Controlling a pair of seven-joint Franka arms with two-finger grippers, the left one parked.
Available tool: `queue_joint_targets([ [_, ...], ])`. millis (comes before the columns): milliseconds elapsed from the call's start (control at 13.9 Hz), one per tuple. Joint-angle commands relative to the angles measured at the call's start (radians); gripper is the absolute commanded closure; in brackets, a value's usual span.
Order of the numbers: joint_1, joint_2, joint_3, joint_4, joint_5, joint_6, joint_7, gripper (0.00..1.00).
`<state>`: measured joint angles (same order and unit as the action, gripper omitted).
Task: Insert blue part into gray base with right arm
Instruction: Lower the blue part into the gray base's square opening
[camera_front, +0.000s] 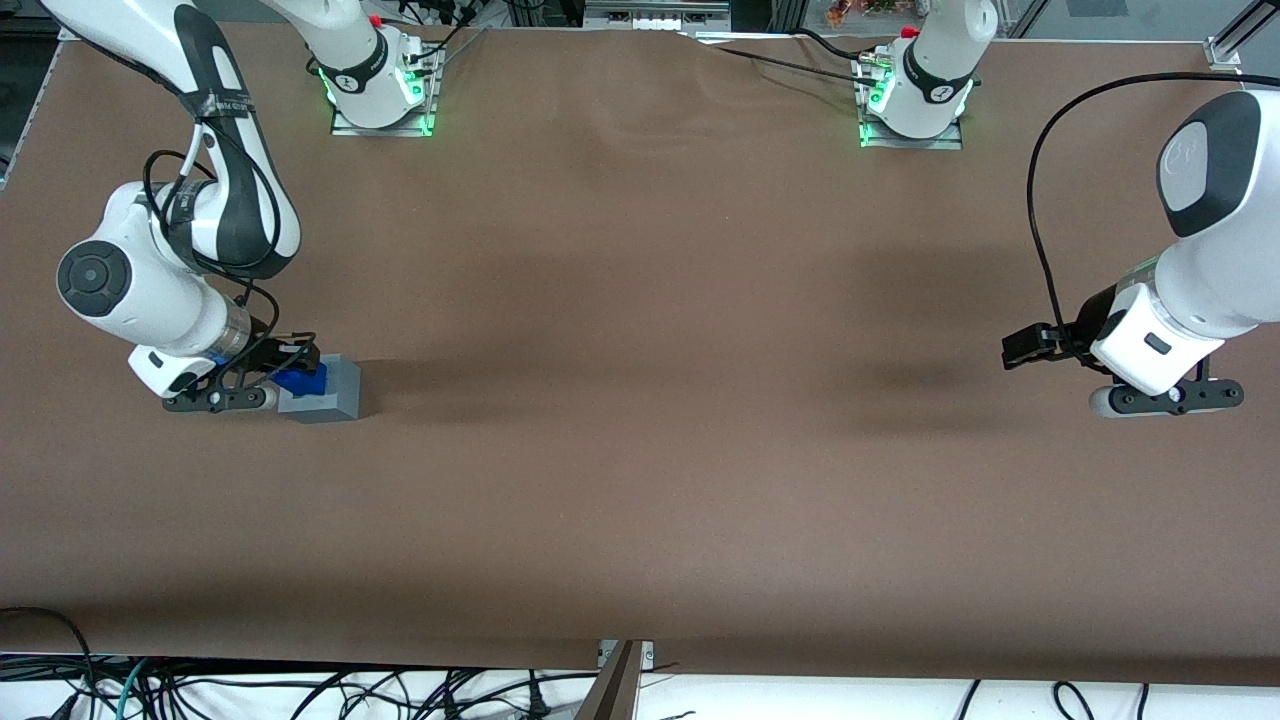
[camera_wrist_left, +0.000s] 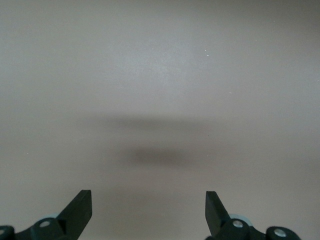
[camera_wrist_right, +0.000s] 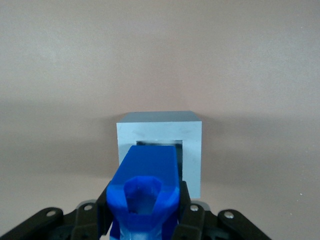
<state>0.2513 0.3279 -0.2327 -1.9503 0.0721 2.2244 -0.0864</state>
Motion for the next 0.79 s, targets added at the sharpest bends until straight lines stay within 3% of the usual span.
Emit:
queue_joint_targets([
  [0,-0.015,0.017,0.001,0.019,0.001,-0.006,-0.038,1.00],
  [719,-0.021,0.049,0.003,0.014,0.005,0.053,-0.033,1.00],
])
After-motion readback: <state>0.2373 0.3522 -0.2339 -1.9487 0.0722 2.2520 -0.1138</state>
